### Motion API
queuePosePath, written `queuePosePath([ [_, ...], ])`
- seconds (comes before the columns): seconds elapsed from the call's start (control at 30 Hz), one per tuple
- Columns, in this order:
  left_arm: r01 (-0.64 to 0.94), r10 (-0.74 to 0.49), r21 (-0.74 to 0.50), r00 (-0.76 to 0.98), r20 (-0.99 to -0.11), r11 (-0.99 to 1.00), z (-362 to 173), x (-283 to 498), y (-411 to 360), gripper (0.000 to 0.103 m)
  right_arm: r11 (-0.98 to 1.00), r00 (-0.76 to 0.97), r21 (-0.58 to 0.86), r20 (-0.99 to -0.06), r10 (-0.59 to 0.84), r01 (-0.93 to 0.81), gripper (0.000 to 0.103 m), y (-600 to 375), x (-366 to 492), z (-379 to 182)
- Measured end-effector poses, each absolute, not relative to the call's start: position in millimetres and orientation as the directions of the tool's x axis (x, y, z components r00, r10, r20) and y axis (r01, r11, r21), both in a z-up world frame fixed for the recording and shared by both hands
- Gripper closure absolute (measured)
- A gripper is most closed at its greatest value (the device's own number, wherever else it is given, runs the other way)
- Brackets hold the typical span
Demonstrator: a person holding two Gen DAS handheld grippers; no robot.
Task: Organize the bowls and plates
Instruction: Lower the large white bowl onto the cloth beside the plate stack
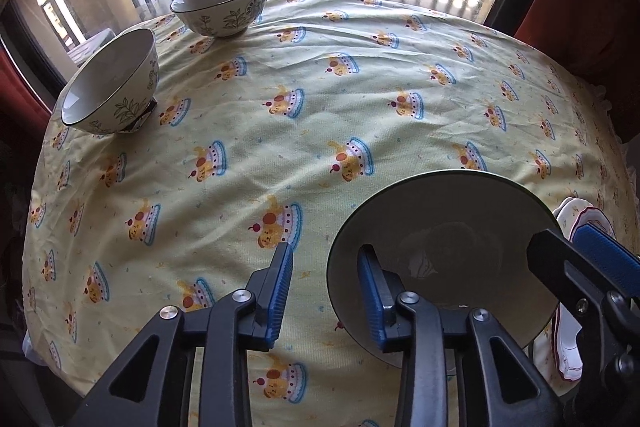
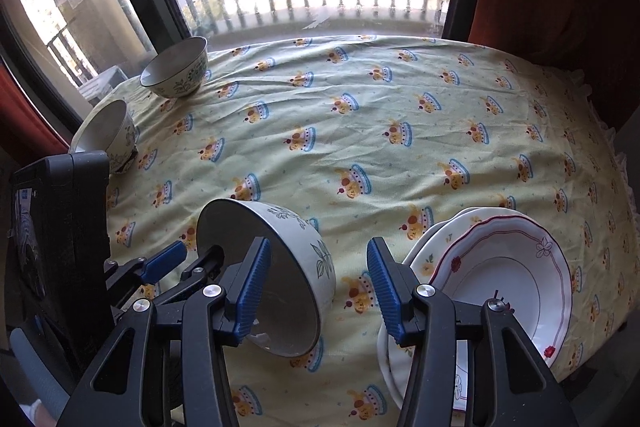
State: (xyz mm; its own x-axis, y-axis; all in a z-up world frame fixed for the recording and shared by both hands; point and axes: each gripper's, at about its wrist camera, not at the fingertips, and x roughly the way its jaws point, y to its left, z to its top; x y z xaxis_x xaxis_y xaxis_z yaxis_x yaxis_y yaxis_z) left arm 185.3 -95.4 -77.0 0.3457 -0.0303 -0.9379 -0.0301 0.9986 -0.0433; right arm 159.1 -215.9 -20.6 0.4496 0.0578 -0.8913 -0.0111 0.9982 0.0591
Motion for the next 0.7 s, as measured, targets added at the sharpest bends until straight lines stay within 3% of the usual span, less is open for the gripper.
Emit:
queuePosePath([
  [0.07,-0.041,-0.031,-0.047,0.337,-0.941,0.998,-81,185,-92,0.065,0.998,0.436,0.06,-0.898,0.06,-0.014,0.061,-213,161,-27],
  [0.17,-0.044,-0.042,-0.06,0.326,-0.945,0.997,-87,184,-89,0.064,0.999,0.423,0.041,-0.905,0.042,-0.011,0.083,-210,166,-35],
  [0.43,-0.017,-0.099,-0.111,0.336,-0.937,0.994,-90,191,-98,0.07,1.0,0.433,0.008,-0.901,-0.002,0.02,0.088,-216,179,-41],
  [0.53,0.008,-0.118,-0.123,0.347,-0.93,0.992,-87,197,-104,0.076,0.999,0.407,0.002,-0.913,-0.02,0.055,0.091,-226,186,-47],
  [0.6,0.033,-0.128,-0.124,0.342,-0.931,0.992,-86,201,-111,0.085,0.998,0.393,0.005,-0.919,-0.023,0.07,0.093,-233,188,-51],
  [0.7,0.054,-0.106,-0.093,0.352,-0.93,0.994,-84,201,-121,0.087,0.997,0.376,0.009,-0.926,-0.023,0.081,0.094,-240,188,-57],
])
